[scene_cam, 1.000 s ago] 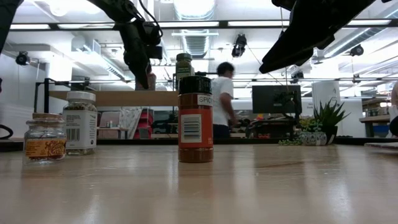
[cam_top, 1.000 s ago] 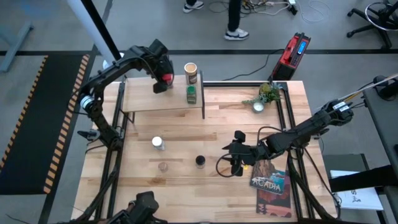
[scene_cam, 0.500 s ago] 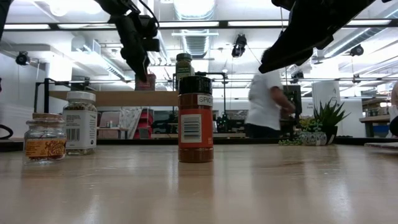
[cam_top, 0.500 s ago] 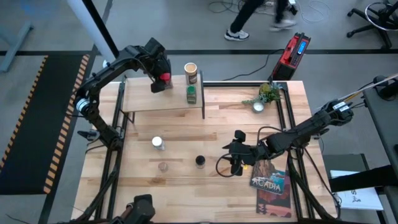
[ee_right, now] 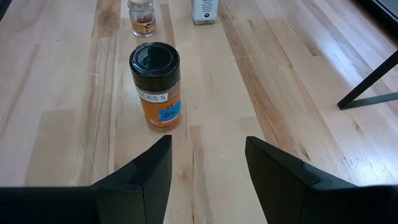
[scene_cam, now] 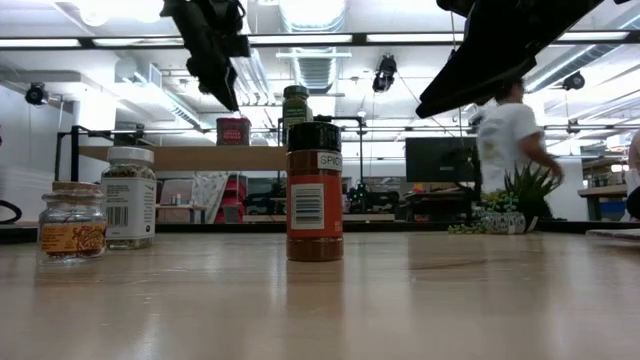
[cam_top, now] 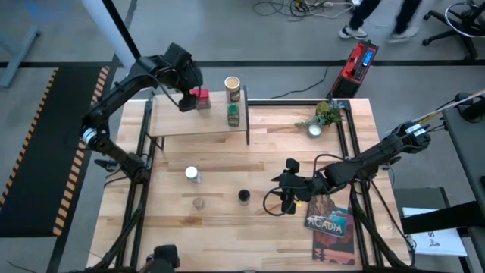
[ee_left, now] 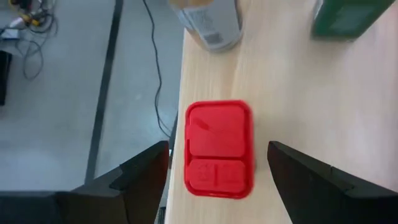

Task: Shelf spices
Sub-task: Put the black seasoning bottle on the shelf

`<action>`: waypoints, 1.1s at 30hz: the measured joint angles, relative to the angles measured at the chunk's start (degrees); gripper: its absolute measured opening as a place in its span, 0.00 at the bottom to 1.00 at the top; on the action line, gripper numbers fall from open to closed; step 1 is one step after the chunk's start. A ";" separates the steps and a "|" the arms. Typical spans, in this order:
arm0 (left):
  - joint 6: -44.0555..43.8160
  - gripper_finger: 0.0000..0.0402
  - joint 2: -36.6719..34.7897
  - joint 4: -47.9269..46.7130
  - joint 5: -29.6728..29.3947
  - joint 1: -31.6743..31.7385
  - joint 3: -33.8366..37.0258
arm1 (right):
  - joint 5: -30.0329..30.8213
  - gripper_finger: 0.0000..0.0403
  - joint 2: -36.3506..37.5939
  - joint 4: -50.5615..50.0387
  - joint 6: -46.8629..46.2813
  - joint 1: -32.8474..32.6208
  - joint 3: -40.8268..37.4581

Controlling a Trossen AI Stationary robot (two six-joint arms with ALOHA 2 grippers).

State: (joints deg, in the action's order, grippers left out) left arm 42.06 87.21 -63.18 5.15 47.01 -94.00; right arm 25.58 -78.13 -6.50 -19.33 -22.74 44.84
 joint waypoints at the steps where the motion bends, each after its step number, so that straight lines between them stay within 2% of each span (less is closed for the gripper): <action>1: -1.02 0.65 -0.53 0.00 0.58 -0.28 -0.02 | 0.02 0.45 0.00 0.00 -0.07 0.00 0.00; 5: -4.42 0.65 -2.49 -1.64 8.18 -3.01 -0.02 | 0.02 0.45 0.00 0.00 -0.13 0.00 0.00; 8: -6.26 0.65 -3.74 -3.01 8.89 -8.23 -0.02 | 0.04 0.45 0.00 0.00 -0.09 0.00 0.00; 16: -13.59 0.65 -4.89 -2.22 3.57 -29.98 0.00 | 1.61 0.45 -0.02 -0.02 -0.09 0.00 0.00; 23: -19.38 0.65 -2.56 3.90 -4.61 -49.49 0.00 | 1.66 0.45 -0.02 -0.34 -0.13 0.00 -0.07; 28: -28.01 0.65 0.95 8.01 -10.27 -56.90 0.00 | 1.66 0.45 -0.02 -0.52 -0.18 0.00 -0.09; 33: -38.47 0.65 6.39 8.04 -10.48 -59.54 0.00 | 1.69 0.45 -0.02 -0.66 -0.54 0.00 -0.09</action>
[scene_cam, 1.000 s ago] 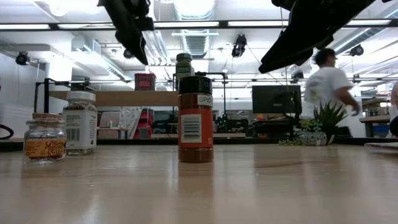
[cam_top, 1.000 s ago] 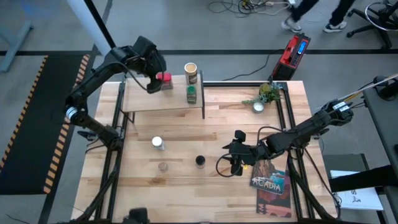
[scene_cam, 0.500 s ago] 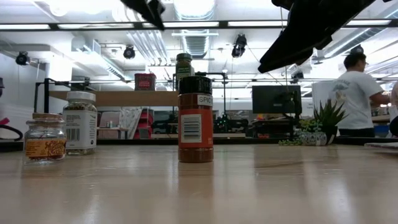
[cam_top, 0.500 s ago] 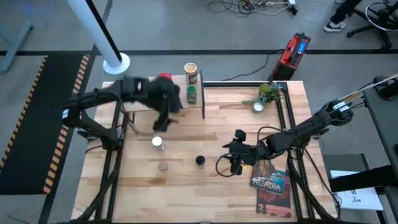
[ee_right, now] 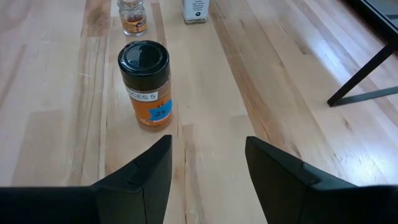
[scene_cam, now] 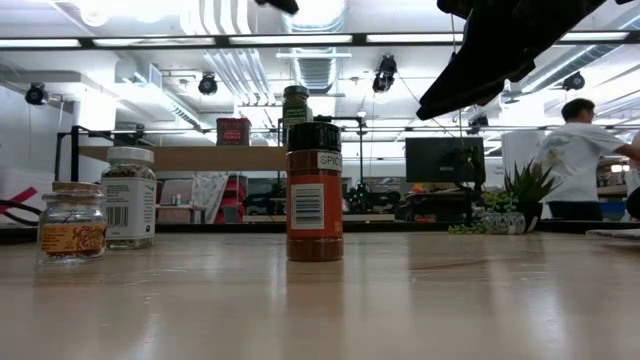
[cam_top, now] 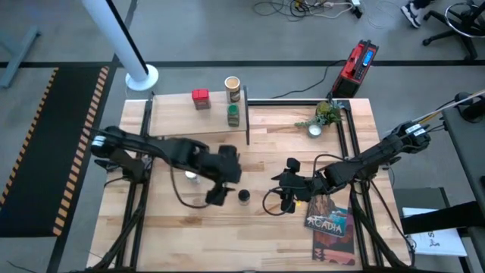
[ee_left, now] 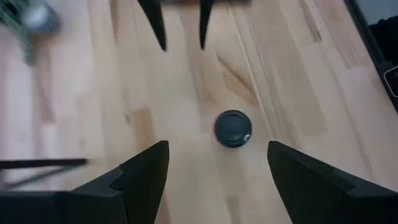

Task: Shelf spices
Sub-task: Put the black seasoning bottle on the shelf

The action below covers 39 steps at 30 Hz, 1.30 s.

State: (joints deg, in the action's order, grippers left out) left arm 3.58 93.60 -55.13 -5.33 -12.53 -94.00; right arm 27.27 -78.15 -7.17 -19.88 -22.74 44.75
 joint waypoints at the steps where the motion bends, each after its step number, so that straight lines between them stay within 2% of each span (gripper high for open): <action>1: -1.25 0.65 1.03 0.00 0.02 -0.34 0.00 | -0.01 0.45 0.00 -0.01 -0.07 0.00 0.00; 9: -7.78 0.65 8.89 0.20 0.27 -1.21 0.00 | -0.10 0.45 0.00 -0.12 -0.10 -0.30 0.00; 13: -7.63 0.65 12.33 1.09 0.56 -1.33 0.00 | -0.16 0.45 0.00 -0.12 -0.13 -0.37 0.00; 16: -6.78 0.65 14.00 2.53 3.32 -1.36 0.04 | -0.16 0.45 0.00 -0.56 -0.31 -0.37 0.00; 21: -8.67 0.65 14.69 3.90 2.65 -1.37 0.04 | -0.16 0.45 0.00 -1.50 -0.70 -0.37 0.00; 28: -19.33 0.65 15.22 5.05 1.14 -1.22 0.04 | -0.14 0.45 0.00 -1.46 -0.72 -0.37 0.00; 33: -22.52 0.65 16.39 4.48 -2.58 -1.21 0.04 | -0.14 0.45 0.00 -1.16 -0.70 -0.37 0.00; 39: -24.33 0.69 17.03 5.36 0.42 -1.19 0.04 | -0.14 0.45 0.00 -1.17 -0.64 -0.37 0.00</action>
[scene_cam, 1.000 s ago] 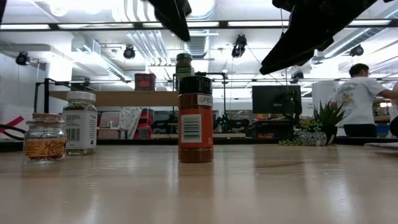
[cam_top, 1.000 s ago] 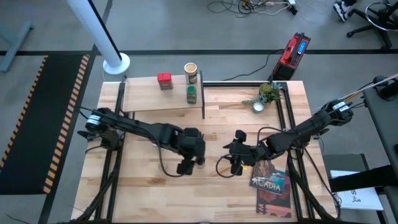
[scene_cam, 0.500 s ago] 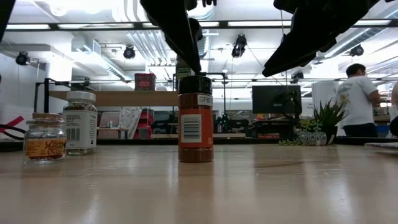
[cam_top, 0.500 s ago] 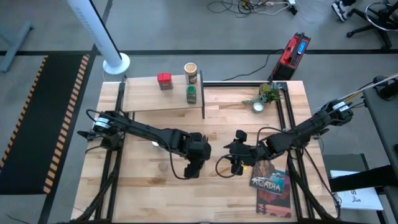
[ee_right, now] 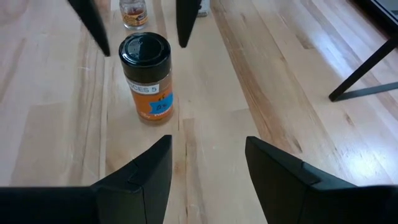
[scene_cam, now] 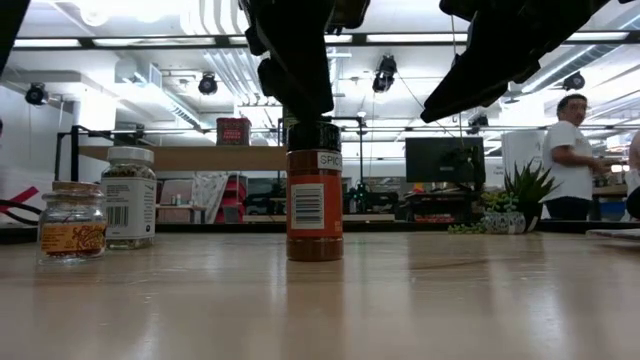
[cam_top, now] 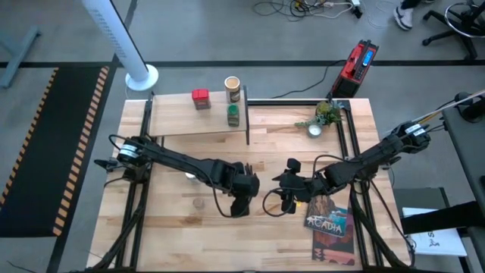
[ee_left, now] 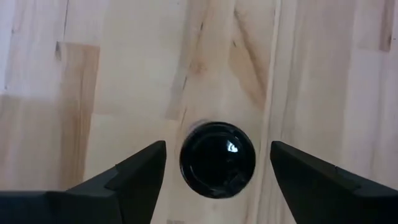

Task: Shelf spices
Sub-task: Put the black seasoning bottle on the shelf

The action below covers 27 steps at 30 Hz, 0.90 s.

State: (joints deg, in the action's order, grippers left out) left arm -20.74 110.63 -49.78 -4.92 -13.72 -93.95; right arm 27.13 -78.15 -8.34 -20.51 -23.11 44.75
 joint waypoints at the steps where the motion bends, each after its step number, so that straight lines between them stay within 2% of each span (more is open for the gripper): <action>1: -0.26 0.70 0.00 -0.12 0.00 0.00 0.00 | 0.00 0.45 0.00 0.02 0.06 0.00 0.00; 11: -2.94 0.79 0.33 0.74 1.41 -0.02 0.00 | -0.02 0.45 0.00 0.08 0.11 0.00 0.00; 27: -1.55 0.77 3.76 0.48 1.37 -0.01 0.00 | -0.06 0.45 0.00 0.09 0.09 -0.02 0.00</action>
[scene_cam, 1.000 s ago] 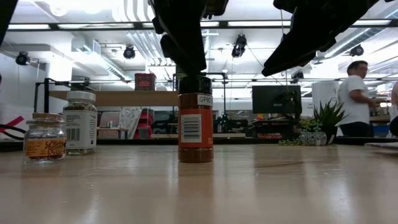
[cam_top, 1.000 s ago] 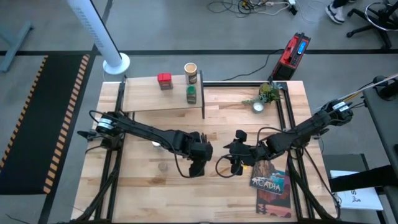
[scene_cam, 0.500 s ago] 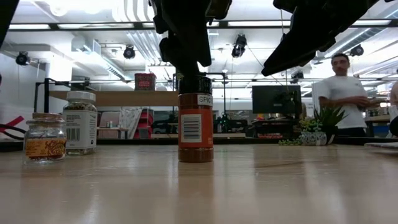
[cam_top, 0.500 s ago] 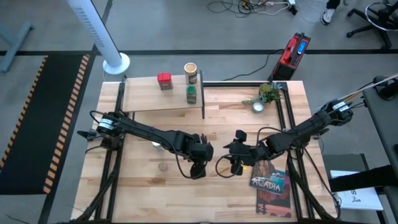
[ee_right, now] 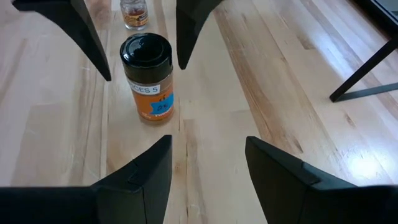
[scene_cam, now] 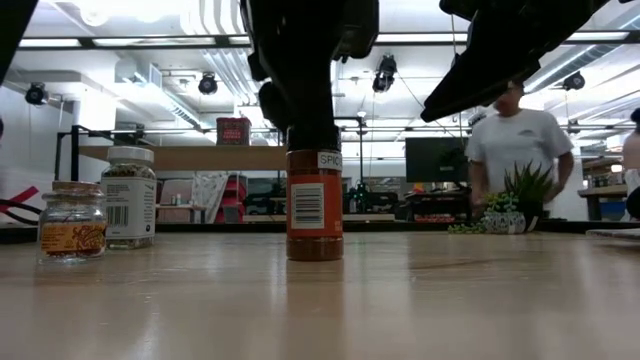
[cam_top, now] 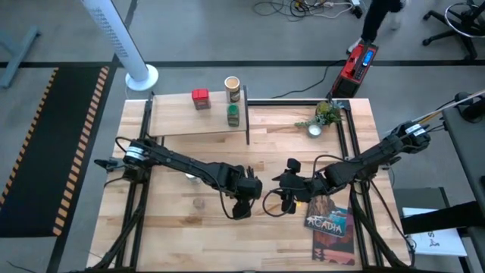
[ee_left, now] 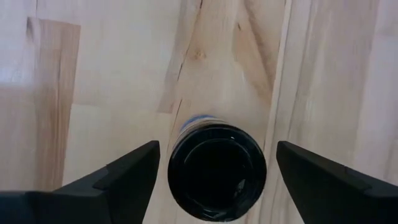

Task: Shelf spices
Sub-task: Put the black seasoning bottle on the shelf

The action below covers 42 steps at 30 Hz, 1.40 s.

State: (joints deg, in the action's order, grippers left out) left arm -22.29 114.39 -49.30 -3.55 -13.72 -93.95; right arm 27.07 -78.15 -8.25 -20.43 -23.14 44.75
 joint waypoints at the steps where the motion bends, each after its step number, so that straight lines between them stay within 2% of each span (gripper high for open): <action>1: 0.34 0.77 0.00 -0.01 -0.03 0.01 0.00 | 0.00 0.45 0.00 -0.02 0.00 0.00 0.00; 9: 2.32 0.70 0.00 -0.01 -0.20 0.01 0.00 | 0.00 0.45 0.00 -0.02 0.02 -0.22 0.00; 21: 14.01 0.47 -0.02 0.00 -0.33 0.01 0.00 | 0.00 0.45 0.00 0.00 0.01 -0.24 0.00; 25: 19.52 0.47 -0.11 -0.80 -0.33 0.00 0.00 | 0.00 0.45 0.00 0.00 0.01 -0.24 0.00; 31: 25.95 0.53 -0.20 -2.42 -0.33 -0.23 0.00 | 0.00 0.45 0.00 -0.02 0.01 -0.24 0.00; 37: 32.38 0.47 -0.20 -3.40 -0.31 -0.62 -0.07 | 0.00 0.45 0.00 -0.04 0.00 -0.24 0.00; 42: 40.50 0.49 -0.28 -5.62 -0.47 -1.43 -0.09 | 0.00 0.45 0.00 -0.07 0.02 -0.26 0.00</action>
State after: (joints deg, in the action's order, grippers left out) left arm 18.21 114.10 -54.92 -4.01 -15.15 -94.04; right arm 27.07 -78.15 -8.32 -20.40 -23.40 44.75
